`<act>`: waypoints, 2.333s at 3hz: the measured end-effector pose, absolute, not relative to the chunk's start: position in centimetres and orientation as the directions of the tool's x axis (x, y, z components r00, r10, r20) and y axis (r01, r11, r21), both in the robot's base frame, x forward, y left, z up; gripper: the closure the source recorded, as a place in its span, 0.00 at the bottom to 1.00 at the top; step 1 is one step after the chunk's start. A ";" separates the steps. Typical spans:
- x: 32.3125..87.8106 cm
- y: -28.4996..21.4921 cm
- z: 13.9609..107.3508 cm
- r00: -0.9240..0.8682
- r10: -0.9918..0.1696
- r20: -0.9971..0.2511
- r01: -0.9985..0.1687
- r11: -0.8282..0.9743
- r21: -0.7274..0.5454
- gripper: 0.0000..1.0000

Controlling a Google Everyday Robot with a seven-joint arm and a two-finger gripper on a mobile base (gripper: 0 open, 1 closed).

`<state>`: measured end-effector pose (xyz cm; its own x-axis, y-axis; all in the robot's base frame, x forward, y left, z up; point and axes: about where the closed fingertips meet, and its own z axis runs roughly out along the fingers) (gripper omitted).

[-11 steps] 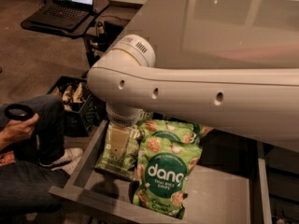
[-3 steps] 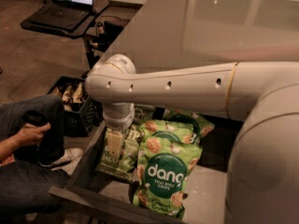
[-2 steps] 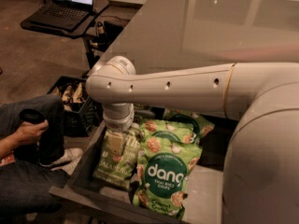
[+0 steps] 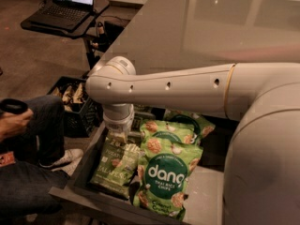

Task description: Pick green jalapeno chip bag from top drawer and place on counter

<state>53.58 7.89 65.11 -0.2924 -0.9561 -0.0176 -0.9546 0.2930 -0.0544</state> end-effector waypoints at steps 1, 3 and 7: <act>53.3 7.8 65.8 -0.282 -0.959 -0.029 -0.957 0.283 -0.059 0.96; 50.5 5.2 72.9 -0.291 -0.947 -0.139 -0.953 0.299 -0.042 1.00; 45.8 1.4 87.4 -0.138 -0.897 -0.419 -0.982 0.181 -0.063 1.00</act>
Offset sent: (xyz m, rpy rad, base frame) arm -0.0264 -0.0260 0.0867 0.1302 -0.0255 -0.0012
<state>45.85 1.42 87.42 -0.1384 -0.8972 -0.4194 -0.9815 0.1807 -0.0626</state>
